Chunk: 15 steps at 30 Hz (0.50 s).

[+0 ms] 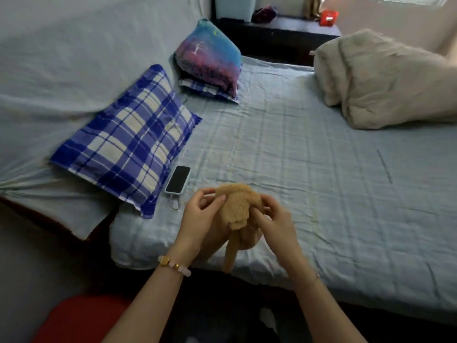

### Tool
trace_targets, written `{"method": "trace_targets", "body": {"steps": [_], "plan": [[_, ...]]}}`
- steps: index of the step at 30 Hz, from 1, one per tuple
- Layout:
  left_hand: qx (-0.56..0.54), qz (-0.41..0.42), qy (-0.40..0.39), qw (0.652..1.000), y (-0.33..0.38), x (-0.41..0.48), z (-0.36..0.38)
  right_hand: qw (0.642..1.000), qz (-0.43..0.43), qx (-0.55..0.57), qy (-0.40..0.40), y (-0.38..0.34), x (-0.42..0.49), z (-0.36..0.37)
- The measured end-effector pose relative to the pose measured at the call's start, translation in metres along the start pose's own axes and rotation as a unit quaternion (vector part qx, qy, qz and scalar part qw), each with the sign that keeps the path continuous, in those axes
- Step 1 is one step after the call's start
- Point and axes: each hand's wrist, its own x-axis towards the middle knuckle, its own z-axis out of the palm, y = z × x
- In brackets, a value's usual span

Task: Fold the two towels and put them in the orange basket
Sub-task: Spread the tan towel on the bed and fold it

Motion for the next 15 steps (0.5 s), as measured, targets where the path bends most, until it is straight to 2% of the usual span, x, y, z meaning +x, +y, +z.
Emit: {"method": "trace_targets", "body": {"steps": [5, 15], "plan": [[-0.002, -0.026, -0.035, 0.999, -0.007, -0.001, 0.066, 0.997, 0.024, 0.041, 0.056, 0.012, 0.002, -0.065], [0.021, -0.057, -0.066, 0.996, -0.038, -0.007, 0.239, 0.993, 0.05, 0.058, 0.089, 0.047, 0.015, -0.235]]}}
